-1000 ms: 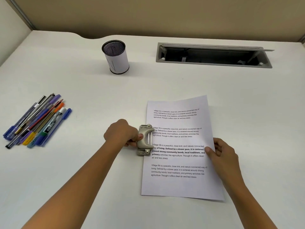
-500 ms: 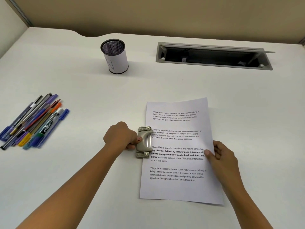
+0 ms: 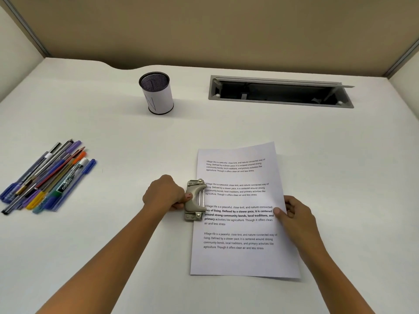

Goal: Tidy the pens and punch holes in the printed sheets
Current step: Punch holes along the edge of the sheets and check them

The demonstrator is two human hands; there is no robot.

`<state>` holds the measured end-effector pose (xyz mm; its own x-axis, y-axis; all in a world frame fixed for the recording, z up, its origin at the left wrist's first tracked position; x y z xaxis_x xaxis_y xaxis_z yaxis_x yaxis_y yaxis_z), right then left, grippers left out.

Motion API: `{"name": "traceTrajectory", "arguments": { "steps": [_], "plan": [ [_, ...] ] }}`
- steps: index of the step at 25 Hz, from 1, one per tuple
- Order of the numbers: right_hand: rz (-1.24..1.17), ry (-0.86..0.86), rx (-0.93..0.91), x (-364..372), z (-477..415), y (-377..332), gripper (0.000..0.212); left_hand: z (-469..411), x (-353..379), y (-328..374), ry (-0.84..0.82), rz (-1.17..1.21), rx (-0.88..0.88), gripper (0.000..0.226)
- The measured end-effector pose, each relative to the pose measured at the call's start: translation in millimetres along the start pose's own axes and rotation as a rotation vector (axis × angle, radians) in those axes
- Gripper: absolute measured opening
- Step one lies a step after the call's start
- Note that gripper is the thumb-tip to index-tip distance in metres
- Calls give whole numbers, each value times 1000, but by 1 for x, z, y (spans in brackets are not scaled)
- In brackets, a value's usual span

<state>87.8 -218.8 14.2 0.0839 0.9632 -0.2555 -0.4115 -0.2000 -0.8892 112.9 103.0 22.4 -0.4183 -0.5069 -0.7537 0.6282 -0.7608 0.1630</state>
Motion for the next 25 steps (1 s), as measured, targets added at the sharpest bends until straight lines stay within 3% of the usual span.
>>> {"name": "traceTrajectory", "arguments": {
  "steps": [13,20,25],
  "plan": [
    [-61,-38,25,-3,-4,0,23,23,-2,-4,110,432,96,14],
    [-102,4,36,-18,-5,6,23,29,-4,-6,163,485,138,22],
    [-171,66,48,-37,-4,10,24,29,-2,-6,139,521,148,8]
  ]
}}
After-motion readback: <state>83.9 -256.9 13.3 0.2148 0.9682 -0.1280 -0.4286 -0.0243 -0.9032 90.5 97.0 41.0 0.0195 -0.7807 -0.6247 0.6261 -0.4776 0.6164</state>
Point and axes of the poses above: each hand's wrist, its own z-axis away from the middle knuckle, its own x-axis out of the palm, y = z × x, the point moved 6 cm from there along -z, towards the middle knuckle, and after that the axes turned 15 degrees about -z, right-handed, at the moved point
